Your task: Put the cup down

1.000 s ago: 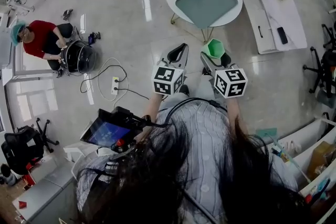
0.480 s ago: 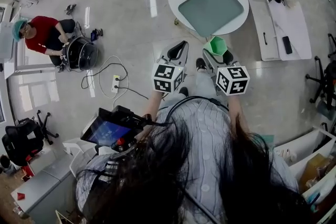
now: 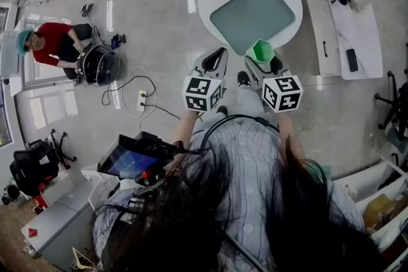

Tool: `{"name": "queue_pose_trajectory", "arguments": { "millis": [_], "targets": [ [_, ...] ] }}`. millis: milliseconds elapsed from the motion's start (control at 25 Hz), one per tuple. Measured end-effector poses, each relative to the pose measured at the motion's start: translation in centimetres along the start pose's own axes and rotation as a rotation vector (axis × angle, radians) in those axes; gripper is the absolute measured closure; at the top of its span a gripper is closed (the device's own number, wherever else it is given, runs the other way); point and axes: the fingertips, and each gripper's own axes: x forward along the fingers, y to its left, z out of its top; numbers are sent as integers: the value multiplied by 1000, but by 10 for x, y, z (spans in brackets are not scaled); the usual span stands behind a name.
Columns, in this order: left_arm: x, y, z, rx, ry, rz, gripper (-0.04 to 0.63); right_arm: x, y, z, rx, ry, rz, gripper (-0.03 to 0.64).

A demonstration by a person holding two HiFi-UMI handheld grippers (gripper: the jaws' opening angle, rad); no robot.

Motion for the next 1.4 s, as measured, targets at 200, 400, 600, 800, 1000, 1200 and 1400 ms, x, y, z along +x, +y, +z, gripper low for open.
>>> {"name": "queue_pose_trajectory", "arguments": {
  "millis": [200, 400, 600, 800, 1000, 1200, 1400],
  "targets": [
    [23, 3, 2, -10, 22, 23, 569, 14, -24, 4, 5, 19, 13, 309],
    [46, 6, 1, -21, 41, 46, 568, 30, -53, 4, 10, 40, 20, 310],
    [73, 2, -6, -29, 72, 45, 569, 55, -83, 6, 6, 68, 27, 310],
    [94, 8, -8, -40, 95, 66, 569, 86, -108, 14, -16, 91, 46, 310],
    [114, 21, -6, -50, 99, 102, 568, 119, -126, 17, -53, 122, 75, 310],
    [128, 36, -4, -56, 109, 128, 569, 149, -134, 19, -75, 149, 88, 310],
    [143, 45, -8, -55, 128, 132, 569, 172, -142, 15, -90, 176, 89, 310]
  ]
}}
